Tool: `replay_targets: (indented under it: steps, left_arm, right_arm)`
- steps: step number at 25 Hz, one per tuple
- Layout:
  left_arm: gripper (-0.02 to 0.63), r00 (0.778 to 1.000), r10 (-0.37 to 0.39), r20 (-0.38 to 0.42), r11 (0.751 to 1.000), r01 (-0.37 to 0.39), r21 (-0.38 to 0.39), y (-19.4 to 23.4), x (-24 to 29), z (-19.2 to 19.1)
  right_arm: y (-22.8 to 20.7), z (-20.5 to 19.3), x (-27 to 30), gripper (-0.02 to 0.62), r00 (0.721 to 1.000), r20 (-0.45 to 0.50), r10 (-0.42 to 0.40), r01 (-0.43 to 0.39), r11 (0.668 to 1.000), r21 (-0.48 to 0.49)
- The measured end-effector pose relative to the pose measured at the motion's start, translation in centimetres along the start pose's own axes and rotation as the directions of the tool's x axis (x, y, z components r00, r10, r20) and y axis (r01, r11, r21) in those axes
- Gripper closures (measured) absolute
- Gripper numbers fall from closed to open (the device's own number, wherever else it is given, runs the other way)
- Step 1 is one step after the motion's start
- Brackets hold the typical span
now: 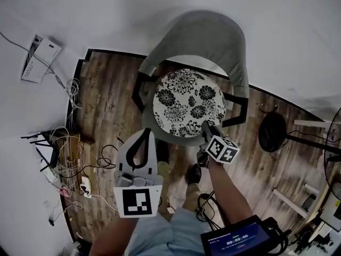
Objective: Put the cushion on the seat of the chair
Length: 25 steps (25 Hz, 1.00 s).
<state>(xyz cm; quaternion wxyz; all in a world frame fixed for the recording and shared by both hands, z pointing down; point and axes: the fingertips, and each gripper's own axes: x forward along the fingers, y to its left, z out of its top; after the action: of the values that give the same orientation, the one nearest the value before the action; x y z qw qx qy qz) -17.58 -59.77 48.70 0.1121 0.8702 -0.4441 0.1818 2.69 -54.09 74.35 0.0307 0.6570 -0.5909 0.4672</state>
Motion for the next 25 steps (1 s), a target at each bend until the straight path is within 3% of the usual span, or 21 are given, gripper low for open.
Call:
replay_targets:
  steps: [3, 18, 25]
  left_arm:
    - [0.597, 1.0, -0.017, -0.001, 1.0, 0.017, 0.006, -0.7, 0.2, 0.2]
    - [0.597, 0.995, -0.097, -0.019, 0.994, 0.098, 0.052, -2.9, 1.2, -0.6]
    - [0.597, 0.99, -0.135, -0.045, 0.989, 0.138, 0.06, -4.5, 1.6, -1.4]
  right_arm:
    - [-0.5, -0.7, -0.1, 0.565, 1.0, -0.003, 0.011, -0.011, 0.997, 0.079]
    - [-0.3, -2.2, -2.2, 0.561, 0.999, 0.041, -0.002, -0.005, 0.983, 0.182]
    - [-5.1, -8.6, -1.9, 0.528, 0.993, -0.06, -0.106, 0.118, 0.96, 0.253]
